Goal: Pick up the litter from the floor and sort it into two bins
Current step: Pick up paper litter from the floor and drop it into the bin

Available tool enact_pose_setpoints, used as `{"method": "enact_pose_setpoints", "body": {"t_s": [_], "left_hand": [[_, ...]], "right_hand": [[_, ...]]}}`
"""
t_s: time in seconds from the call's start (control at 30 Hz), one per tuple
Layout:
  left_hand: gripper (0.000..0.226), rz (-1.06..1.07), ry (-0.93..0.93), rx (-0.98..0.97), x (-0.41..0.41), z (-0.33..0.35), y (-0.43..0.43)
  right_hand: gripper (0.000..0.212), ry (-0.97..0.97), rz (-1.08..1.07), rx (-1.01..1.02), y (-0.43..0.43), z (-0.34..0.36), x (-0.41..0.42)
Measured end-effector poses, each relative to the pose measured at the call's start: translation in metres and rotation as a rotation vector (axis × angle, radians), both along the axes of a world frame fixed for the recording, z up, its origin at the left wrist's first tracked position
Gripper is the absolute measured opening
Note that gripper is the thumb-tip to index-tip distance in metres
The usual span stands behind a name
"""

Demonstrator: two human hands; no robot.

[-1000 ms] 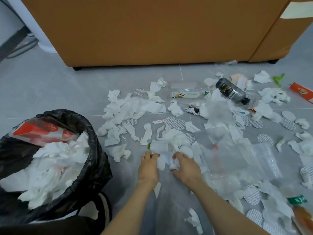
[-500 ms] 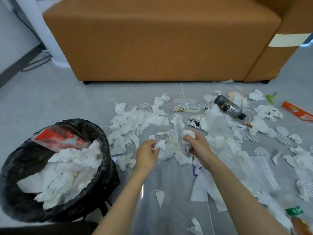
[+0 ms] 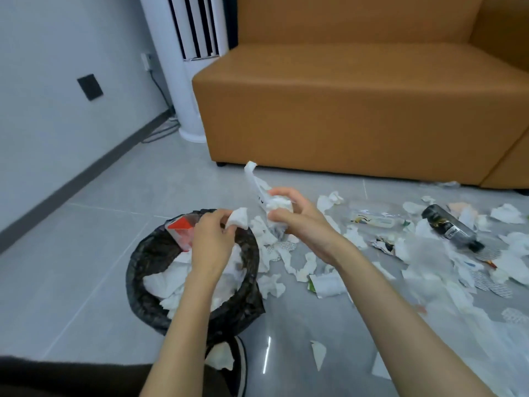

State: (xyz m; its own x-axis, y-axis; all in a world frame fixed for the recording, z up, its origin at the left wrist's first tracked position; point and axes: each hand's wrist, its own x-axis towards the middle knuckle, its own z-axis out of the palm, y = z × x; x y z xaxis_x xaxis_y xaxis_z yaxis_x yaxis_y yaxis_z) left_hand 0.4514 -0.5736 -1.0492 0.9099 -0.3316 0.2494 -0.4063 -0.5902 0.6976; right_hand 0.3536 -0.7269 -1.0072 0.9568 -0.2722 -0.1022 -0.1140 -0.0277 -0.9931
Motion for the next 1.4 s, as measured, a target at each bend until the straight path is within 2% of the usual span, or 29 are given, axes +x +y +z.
{"method": "enact_pose_setpoints", "body": {"t_s": [0.1, 0.2, 0.27, 0.33, 0.43, 0.6, 0.73, 0.8, 0.87, 0.93, 0.97, 1.07, 1.2, 1.3, 1.4], "left_hand": [[0.020, 0.085, 0.033, 0.096, 0.009, -0.002, 0.039], [0.018, 0.130, 0.139, 0.227, 0.013, -0.009, 0.071], [0.008, 0.153, 0.187, 0.276, 0.014, -0.009, 0.086], [0.005, 0.182, 0.209, 0.289, 0.014, -0.006, 0.095], [0.023, 0.262, 0.172, 0.267, 0.017, -0.003, 0.102], [0.024, 0.241, 0.077, 0.081, 0.027, -0.003, 0.093], [0.039, 0.090, 0.015, 0.163, 0.023, -0.015, 0.071], [0.046, 0.046, 0.003, 0.170, 0.013, -0.019, 0.059], [0.047, 0.086, 0.000, 0.019, 0.000, -0.016, 0.049], [0.043, 0.122, -0.040, -0.123, -0.009, -0.012, 0.042], [0.041, 0.100, -0.060, -0.128, -0.012, -0.011, 0.039], [0.041, 0.022, -0.087, 0.047, -0.010, -0.015, 0.038], [0.046, -0.024, -0.043, 0.382, -0.002, -0.029, 0.045], [0.053, -0.026, 0.069, 0.479, 0.001, -0.036, 0.055], [0.050, 0.011, 0.107, 0.570, 0.009, -0.035, 0.065]], "right_hand": [[0.035, 0.012, 0.098, -0.155, 0.039, 0.001, 0.018], [0.036, -0.021, 0.151, -0.175, 0.071, -0.012, 0.035], [0.038, -0.001, 0.166, -0.213, 0.085, -0.024, 0.045], [0.042, 0.045, 0.195, -0.406, 0.092, -0.037, 0.053], [0.046, 0.086, 0.251, -0.702, 0.097, -0.052, 0.060], [0.036, 0.029, 0.085, -0.808, 0.090, -0.046, 0.062], [0.033, 0.057, -0.097, -0.837, 0.070, -0.050, 0.056], [0.037, 0.114, -0.140, -0.816, 0.063, -0.057, 0.051], [0.044, 0.196, -0.134, -0.745, 0.061, -0.065, 0.047], [0.042, 0.279, -0.107, -0.569, 0.063, -0.073, 0.043], [0.035, 0.311, -0.108, -0.447, 0.064, -0.076, 0.041], [0.012, 0.397, -0.109, -0.160, 0.068, -0.077, 0.035], [0.029, 0.423, -0.111, -0.059, 0.065, -0.080, 0.037], [0.031, 0.434, -0.108, 0.086, 0.064, -0.084, 0.040], [0.035, 0.391, -0.121, 0.266, 0.069, -0.087, 0.046]]}}
